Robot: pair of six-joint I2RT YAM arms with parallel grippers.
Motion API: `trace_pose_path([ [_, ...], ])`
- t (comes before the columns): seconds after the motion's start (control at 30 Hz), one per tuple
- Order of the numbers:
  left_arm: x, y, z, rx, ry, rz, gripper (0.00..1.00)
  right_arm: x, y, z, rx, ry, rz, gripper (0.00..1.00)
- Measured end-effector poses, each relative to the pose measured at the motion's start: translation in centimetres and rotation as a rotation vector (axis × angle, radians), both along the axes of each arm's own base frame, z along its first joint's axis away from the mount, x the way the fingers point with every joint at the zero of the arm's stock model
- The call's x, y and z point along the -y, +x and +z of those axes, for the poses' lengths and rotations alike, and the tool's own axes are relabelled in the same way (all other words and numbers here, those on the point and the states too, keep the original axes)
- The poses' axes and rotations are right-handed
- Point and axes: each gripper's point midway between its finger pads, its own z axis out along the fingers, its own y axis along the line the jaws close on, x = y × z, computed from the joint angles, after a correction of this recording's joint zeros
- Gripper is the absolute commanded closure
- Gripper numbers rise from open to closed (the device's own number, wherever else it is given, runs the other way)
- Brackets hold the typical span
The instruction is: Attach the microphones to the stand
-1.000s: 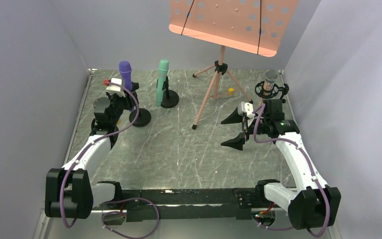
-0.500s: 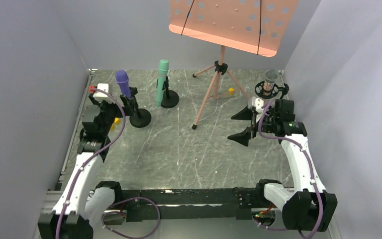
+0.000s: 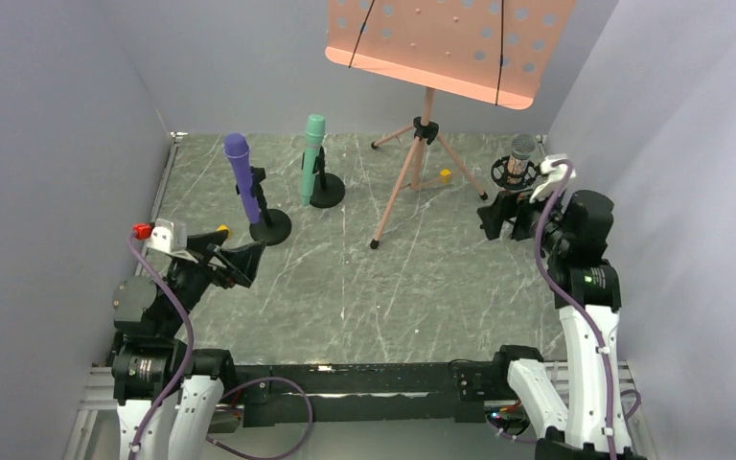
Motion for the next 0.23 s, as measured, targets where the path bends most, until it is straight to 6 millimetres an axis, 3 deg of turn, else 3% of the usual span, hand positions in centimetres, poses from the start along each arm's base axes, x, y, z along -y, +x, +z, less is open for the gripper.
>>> trace_pose_path([
  [0.1,0.4,-0.5,-1.2,-0.059,-0.015,-0.02,0.01,1.6,0.0,3.0,0.064,0.025,-0.132,0.0],
  [0.23,0.6,-0.9,-2.6,-0.121,-0.014,-0.033,0.01,2.7,-0.6,4.2,0.096,0.048,-0.217,0.0],
])
